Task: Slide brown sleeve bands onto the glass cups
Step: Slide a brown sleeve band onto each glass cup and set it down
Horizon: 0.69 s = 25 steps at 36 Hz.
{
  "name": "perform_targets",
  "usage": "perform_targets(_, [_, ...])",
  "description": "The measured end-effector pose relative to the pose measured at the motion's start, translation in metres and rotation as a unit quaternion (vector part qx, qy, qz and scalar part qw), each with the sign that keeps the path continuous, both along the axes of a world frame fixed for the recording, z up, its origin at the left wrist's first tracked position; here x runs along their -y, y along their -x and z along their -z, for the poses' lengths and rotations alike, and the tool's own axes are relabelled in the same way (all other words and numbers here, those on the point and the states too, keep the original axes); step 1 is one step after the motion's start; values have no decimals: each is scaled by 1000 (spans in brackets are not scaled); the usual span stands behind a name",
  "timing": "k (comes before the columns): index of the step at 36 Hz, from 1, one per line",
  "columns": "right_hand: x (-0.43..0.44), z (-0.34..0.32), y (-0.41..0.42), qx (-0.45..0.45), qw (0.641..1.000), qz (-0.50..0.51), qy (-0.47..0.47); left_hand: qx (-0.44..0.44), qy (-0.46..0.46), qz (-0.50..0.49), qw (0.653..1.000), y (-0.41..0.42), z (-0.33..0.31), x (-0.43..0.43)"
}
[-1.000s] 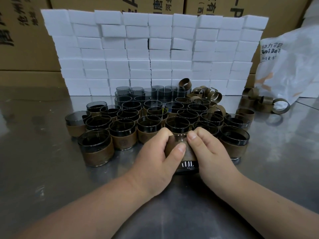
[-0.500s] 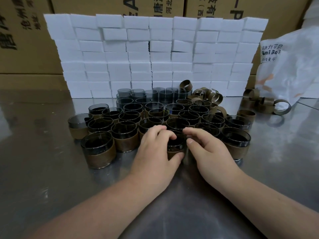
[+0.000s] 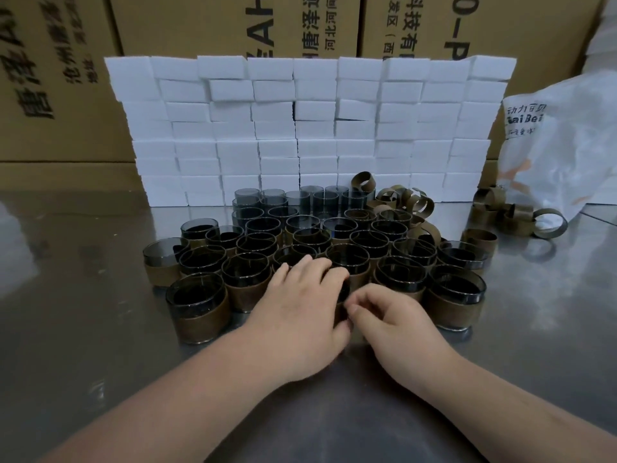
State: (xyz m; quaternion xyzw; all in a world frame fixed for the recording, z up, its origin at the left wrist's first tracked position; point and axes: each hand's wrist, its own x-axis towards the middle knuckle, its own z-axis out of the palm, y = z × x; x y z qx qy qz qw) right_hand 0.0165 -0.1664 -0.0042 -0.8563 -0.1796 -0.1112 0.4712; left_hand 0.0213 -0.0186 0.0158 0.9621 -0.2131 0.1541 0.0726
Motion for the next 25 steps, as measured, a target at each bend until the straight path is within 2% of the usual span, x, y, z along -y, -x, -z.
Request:
perform_targets(4, [0, 1, -2, -17, 1000, -14, -9, -65, -19, -2, 998, -17, -31, -4])
perform_targets(7, [-1, 2, -1, -41, 998, -32, -22, -106, 61, -20, 992, -45, -57, -8])
perform_targets(10, [-1, 3, -2, -56, 997, -42, -25, -64, 101, -59, 991, -87, -71, -19])
perform_targets(13, [0, 5, -5, -57, 997, -45, -22, -55, 48, -112, 991, -133, -79, -35])
perform_targets(16, [1, 2, -6, -66, 997, -44, -16, -99, -24, -154, 983, -172, -79, -52])
perform_targets(20, [1, 0, -7, -74, 997, -32, -11, -141, -73, -180, 971, -211, -77, -66])
perform_targets(25, [2, -3, -9, -76, 997, -33, -2, -135, -122, -187, 965, -249, -69, -56])
